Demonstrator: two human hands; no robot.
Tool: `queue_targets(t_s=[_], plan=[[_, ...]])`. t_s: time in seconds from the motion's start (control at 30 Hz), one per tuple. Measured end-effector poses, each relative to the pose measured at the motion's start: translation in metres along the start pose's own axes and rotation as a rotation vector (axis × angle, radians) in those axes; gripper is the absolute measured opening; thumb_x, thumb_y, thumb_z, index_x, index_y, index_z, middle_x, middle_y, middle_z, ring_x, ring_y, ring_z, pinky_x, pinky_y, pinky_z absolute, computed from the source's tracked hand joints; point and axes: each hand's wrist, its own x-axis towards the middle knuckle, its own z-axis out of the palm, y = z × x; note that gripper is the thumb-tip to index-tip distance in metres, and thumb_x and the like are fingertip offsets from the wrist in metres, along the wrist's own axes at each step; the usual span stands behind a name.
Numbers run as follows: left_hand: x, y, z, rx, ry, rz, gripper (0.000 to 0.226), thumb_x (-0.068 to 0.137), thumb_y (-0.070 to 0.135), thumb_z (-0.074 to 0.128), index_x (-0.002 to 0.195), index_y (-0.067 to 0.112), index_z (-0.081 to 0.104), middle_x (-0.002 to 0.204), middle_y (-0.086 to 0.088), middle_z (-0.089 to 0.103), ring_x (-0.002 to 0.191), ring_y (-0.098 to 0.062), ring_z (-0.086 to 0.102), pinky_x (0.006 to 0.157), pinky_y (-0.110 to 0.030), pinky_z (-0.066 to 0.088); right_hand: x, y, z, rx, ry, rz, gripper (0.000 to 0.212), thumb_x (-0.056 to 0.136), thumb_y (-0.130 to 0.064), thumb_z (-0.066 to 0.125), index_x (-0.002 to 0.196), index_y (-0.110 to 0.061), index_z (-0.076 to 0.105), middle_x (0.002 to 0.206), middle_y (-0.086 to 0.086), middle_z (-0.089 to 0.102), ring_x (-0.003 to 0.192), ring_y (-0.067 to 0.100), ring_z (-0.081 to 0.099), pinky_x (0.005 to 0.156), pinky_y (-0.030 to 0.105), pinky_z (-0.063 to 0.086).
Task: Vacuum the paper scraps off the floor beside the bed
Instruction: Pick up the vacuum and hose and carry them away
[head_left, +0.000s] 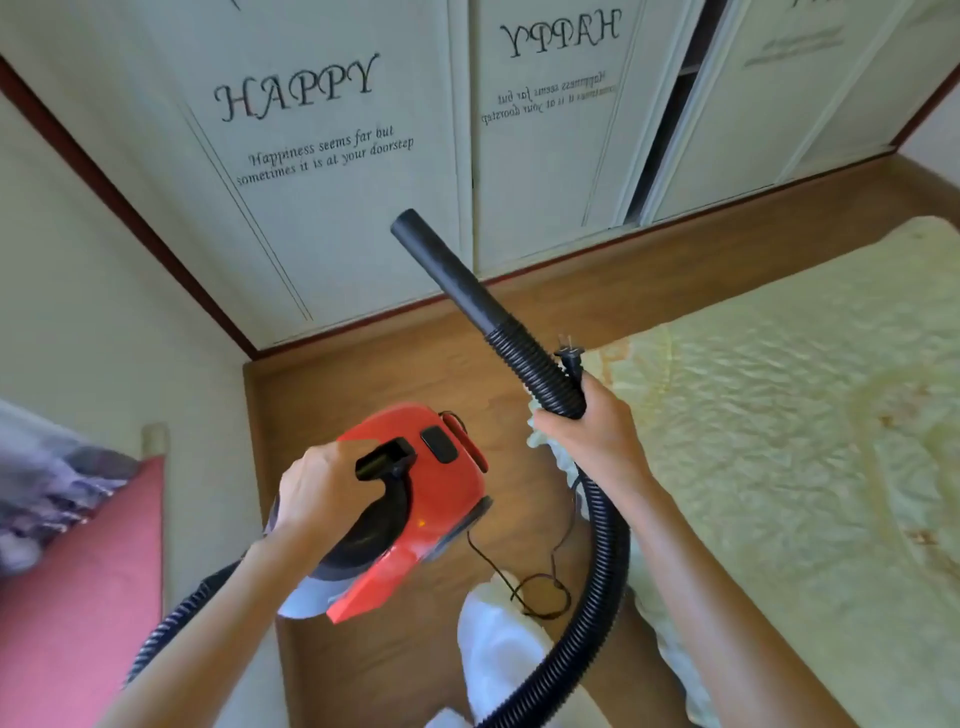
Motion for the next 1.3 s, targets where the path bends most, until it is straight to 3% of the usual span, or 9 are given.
queue_targets(t_s=[0.1, 0.33, 0.57, 0.7, 0.77, 0.9, 1.07, 1.17, 1.3], plan=[[0.049, 0.008, -0.016, 0.001, 0.005, -0.011, 0.018, 0.075, 0.022, 0.063, 0.085, 0.037, 0.065, 0.069, 0.008, 0.061, 0.066, -0.022, 0.056, 0.055, -0.027, 0.039, 0.061, -0.021, 0.002, 0.055, 0.004, -0.032, 0.025, 0.078, -0.026, 0.072, 0.099, -0.022, 0.060, 0.083, -0.007, 0.064, 0.073, 0.007, 0.062, 0.057, 0.017, 0.044], [0.181, 0.012, -0.053, -0.017, 0.042, 0.018, 0.016, 0.081, 0.023, 0.062, 0.092, 0.034, 0.067, 0.070, 0.012, 0.060, 0.062, -0.009, 0.052, 0.047, -0.015, 0.029, 0.198, -0.078, 0.002, 0.096, 0.068, -0.093, 0.018, 0.080, -0.025, 0.072, 0.089, -0.019, 0.058, 0.074, -0.007, 0.061, 0.062, 0.005, 0.058, 0.048, 0.008, 0.039], [0.347, 0.017, -0.073, 0.042, -0.042, 0.161, 0.016, 0.082, 0.023, 0.061, 0.095, 0.030, 0.068, 0.077, 0.008, 0.065, 0.073, -0.018, 0.061, 0.055, -0.025, 0.042, 0.319, -0.110, 0.022, 0.107, 0.188, -0.053, 0.019, 0.082, -0.025, 0.073, 0.094, -0.021, 0.058, 0.080, -0.007, 0.061, 0.065, -0.001, 0.057, 0.053, 0.006, 0.043], [0.428, 0.038, -0.094, 0.101, -0.084, 0.262, 0.021, 0.084, 0.021, 0.057, 0.100, 0.027, 0.068, 0.088, 0.003, 0.069, 0.086, -0.023, 0.064, 0.072, -0.033, 0.052, 0.370, -0.125, 0.019, 0.151, 0.296, 0.009, 0.019, 0.081, -0.025, 0.072, 0.093, -0.023, 0.058, 0.078, -0.007, 0.061, 0.061, -0.006, 0.056, 0.052, 0.008, 0.045], [0.469, 0.050, -0.103, 0.090, -0.085, 0.311, 0.020, 0.081, 0.019, 0.060, 0.098, 0.027, 0.069, 0.086, 0.001, 0.070, 0.086, -0.027, 0.064, 0.073, -0.036, 0.052, 0.393, -0.128, 0.013, 0.147, 0.334, 0.043, 0.019, 0.081, -0.025, 0.072, 0.092, -0.023, 0.057, 0.078, -0.008, 0.061, 0.062, -0.005, 0.057, 0.054, 0.009, 0.045], [0.545, 0.081, -0.103, 0.031, -0.074, 0.402, 0.020, 0.076, 0.018, 0.068, 0.094, 0.024, 0.073, 0.085, -0.004, 0.072, 0.083, -0.031, 0.065, 0.072, -0.038, 0.053, 0.442, -0.117, -0.002, 0.177, 0.395, 0.117, 0.020, 0.081, -0.026, 0.072, 0.094, -0.021, 0.058, 0.080, -0.006, 0.061, 0.067, 0.005, 0.058, 0.058, 0.017, 0.046], [0.637, 0.133, -0.085, 0.016, -0.097, 0.502, 0.019, 0.074, 0.017, 0.068, 0.089, 0.027, 0.072, 0.073, 0.000, 0.070, 0.073, -0.029, 0.064, 0.064, -0.034, 0.052, 0.524, -0.089, -0.031, 0.217, 0.449, 0.172, 0.019, 0.083, -0.024, 0.072, 0.094, -0.020, 0.057, 0.078, -0.006, 0.059, 0.065, 0.005, 0.056, 0.050, 0.009, 0.042], [0.679, 0.179, -0.076, -0.027, -0.100, 0.610, 0.020, 0.073, 0.014, 0.072, 0.088, 0.027, 0.074, 0.068, 0.003, 0.070, 0.065, -0.025, 0.064, 0.057, -0.023, 0.044, 0.570, -0.073, -0.062, 0.253, 0.495, 0.218, 0.019, 0.082, -0.025, 0.072, 0.092, -0.023, 0.056, 0.078, -0.007, 0.059, 0.067, 0.006, 0.058, 0.056, 0.016, 0.043], [0.734, 0.249, -0.066, -0.054, -0.095, 0.703, 0.021, 0.070, 0.013, 0.075, 0.087, 0.026, 0.075, 0.068, 0.002, 0.071, 0.064, -0.027, 0.065, 0.062, -0.028, 0.047, 0.611, -0.053, -0.115, 0.295, 0.596, 0.288, 0.018, 0.082, -0.024, 0.072, 0.092, -0.022, 0.058, 0.078, -0.005, 0.059, 0.068, 0.009, 0.057, 0.059, 0.023, 0.046]])
